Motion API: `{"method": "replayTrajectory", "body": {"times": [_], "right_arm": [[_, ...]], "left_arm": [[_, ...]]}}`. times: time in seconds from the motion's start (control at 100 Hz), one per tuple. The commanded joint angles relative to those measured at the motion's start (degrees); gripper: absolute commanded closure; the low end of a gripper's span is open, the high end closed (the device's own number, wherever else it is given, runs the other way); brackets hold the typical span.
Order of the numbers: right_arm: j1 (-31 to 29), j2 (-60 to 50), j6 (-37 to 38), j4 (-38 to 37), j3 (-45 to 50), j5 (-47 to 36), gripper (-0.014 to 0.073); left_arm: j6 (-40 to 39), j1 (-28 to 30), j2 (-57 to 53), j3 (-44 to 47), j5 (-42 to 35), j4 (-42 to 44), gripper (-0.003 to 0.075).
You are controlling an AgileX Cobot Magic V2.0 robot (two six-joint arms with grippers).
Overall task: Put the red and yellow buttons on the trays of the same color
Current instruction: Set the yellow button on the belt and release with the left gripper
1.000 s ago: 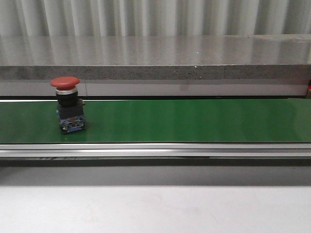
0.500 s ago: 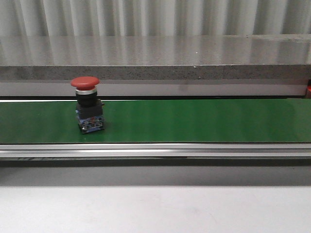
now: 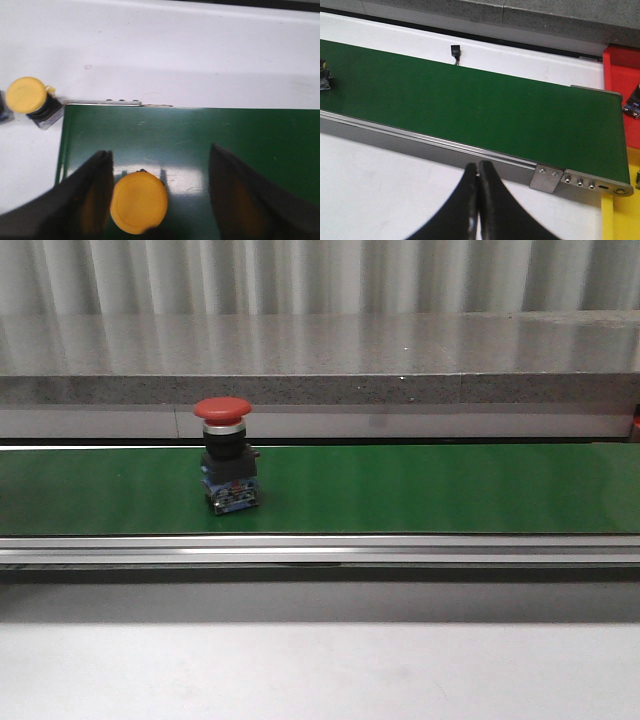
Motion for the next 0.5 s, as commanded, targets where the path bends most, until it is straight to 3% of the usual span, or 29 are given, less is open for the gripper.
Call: {"method": "replayTrajectory", "body": {"times": [0.0, 0.12, 0.49], "right_arm": [[0.1, 0.4, -0.5, 0.1, -1.3, -3.8, 0.0661], [0.1, 0.4, -0.5, 0.1, -1.3, -3.8, 0.0661], [0.1, 0.4, -0.5, 0.1, -1.3, -3.8, 0.0661]], "left_arm": [[0.1, -2.4, -4.8, 0.6, -4.3, -1.0, 0.0498], [0.1, -4.9, -9.5, 4.5, -5.8, -1.0, 0.0741], [0.1, -9.3, -25.5, 16.1, -7.2, -1.1, 0.0740]]}}
